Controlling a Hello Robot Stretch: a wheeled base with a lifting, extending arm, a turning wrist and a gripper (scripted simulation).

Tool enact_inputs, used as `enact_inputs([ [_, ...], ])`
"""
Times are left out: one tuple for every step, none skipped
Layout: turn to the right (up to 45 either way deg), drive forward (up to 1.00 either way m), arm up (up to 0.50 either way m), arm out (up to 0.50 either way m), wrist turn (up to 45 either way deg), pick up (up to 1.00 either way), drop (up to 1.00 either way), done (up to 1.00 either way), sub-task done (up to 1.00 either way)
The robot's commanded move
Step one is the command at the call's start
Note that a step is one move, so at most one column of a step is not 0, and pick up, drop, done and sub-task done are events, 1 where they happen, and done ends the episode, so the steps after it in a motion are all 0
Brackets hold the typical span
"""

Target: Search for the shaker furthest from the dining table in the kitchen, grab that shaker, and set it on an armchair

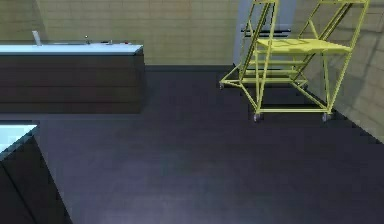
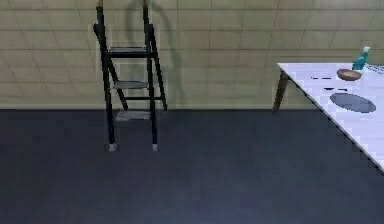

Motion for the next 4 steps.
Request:
enact_inputs([
  [0.0, 1.00, 0.00, 0.00, 0.0, 0.00, 0.00, 0.00, 0.00],
  [0.0, 1.00, 0.00, 0.00, 0.0, 0.00, 0.00, 0.00, 0.00],
  [0.0, 1.00, 0.00, 0.00, 0.0, 0.00, 0.00, 0.00, 0.00],
  [0.0, 0.40, 0.00, 0.00, 0.0, 0.00, 0.00, 0.00, 0.00],
])
